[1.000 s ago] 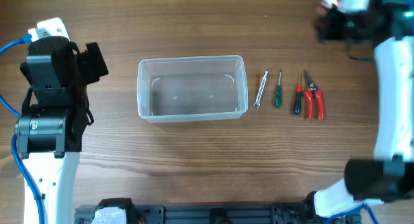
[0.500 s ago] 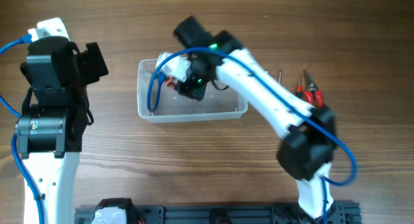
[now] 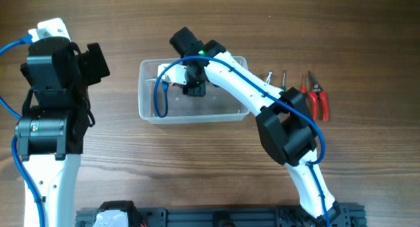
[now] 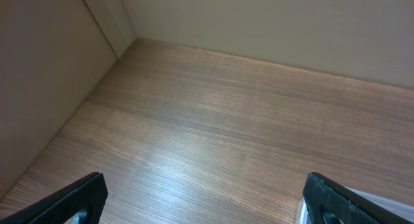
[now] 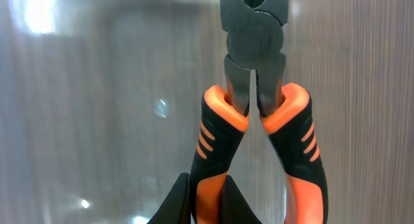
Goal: Pack container
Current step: 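Open the right gripper to drop the pliers into the container, then grasp the red-handled wire cutters with the right gripper and lift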
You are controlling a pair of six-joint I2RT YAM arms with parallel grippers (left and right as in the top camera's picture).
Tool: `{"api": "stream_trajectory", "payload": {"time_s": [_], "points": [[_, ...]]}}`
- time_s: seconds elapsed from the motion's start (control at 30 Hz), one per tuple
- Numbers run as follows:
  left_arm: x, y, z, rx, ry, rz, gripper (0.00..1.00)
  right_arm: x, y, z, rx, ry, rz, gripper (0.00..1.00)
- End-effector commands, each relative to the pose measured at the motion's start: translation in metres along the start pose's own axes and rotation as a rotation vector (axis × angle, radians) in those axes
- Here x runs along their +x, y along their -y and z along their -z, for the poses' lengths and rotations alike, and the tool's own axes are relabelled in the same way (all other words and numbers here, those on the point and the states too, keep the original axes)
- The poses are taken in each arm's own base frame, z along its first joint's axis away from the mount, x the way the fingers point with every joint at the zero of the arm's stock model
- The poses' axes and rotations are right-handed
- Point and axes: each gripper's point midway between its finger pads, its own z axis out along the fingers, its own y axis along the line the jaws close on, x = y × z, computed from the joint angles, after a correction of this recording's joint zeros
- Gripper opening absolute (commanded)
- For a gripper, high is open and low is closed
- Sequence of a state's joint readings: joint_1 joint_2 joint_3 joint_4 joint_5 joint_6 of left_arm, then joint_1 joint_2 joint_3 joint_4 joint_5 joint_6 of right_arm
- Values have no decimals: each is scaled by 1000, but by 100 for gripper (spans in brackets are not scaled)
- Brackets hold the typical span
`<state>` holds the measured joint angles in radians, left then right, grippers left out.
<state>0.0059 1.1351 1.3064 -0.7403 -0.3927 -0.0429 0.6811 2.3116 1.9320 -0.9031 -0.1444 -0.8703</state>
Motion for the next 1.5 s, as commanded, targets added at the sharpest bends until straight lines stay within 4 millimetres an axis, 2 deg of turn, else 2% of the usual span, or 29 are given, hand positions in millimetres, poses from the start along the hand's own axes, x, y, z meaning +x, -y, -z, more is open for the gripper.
{"api": "stream_trajectory", "payload": {"time_s": [0.0, 0.23, 0.4, 0.5, 0.53, 0.6, 0.67, 0.73, 0.8, 0.87, 0.9, 0.97, 1.0, 1.03, 1.07, 1.1, 1.13, 1.2, 1.23, 1.27, 1.37, 1.47], "points": [[-3, -3, 0, -12, 7, 8, 100, 10, 8, -5, 15, -25, 5, 4], [-3, -3, 0, -12, 7, 8, 100, 2, 10, -5, 17, 15, 5, 5], [-3, -3, 0, -12, 7, 8, 100, 2, 10, -5, 17, 15, -32, 14], [-3, -3, 0, -12, 7, 8, 100, 5, 11, -3, 28, 0, -168, 20], [-3, -3, 0, -12, 7, 8, 100, 7, 15, 1, 51, -13, -283, 24], [-3, -3, 0, -12, 7, 8, 100, 6, 17, 14, 74, -10, -436, 45], [-3, -3, 0, -12, 7, 8, 100, 5, 20, 36, 89, 9, -499, 38], [-3, -3, 0, -12, 7, 8, 100, 3, 26, 70, 127, 47, -562, 36], [-3, -3, 0, -12, 7, 8, 100, 9, 41, 135, 228, 112, -652, 36], [-3, -3, 0, -12, 7, 8, 100, 20, 52, 185, 322, 160, -697, 40], [-3, -3, 0, -12, 7, 8, 100, 34, 61, 222, 410, 191, -752, 45], [-3, -3, 0, -12, 7, 8, 100, 76, 78, 293, 596, 243, -891, 62], [-3, -3, 0, -12, 7, 8, 100, 98, 82, 319, 663, 258, -955, 70], [-3, -3, 0, -12, 7, 8, 100, 125, 83, 345, 725, 265, -1022, 72], [-3, -3, 0, -12, 7, 8, 100, 143, 84, 357, 753, 262, -1064, 72], [-3, -3, 0, -12, 7, 8, 100, 175, 82, 372, 789, 246, -1144, 72], [-3, -3, 0, -12, 7, 8, 100, 216, 78, 380, 815, 208, -1271, 72], [-3, -3, 0, -12, 7, 8, 100, 269, 69, 373, 810, 133, -1453, 73], [-3, -3, 0, -12, 7, 8, 100, 291, 63, 362, 779, 102, -1551, 75], [-3, -3, 0, -12, 7, 8, 100, 304, 56, 346, 709, 90, -1623, 75], [-3, -3, 0, -12, 7, 8, 100, 315, 42, 294, 478, 77, -1707, 72], [-3, -3, 0, -12, 7, 8, 100, 341, 24, 234, 398, -67, -1742, 72]]}}
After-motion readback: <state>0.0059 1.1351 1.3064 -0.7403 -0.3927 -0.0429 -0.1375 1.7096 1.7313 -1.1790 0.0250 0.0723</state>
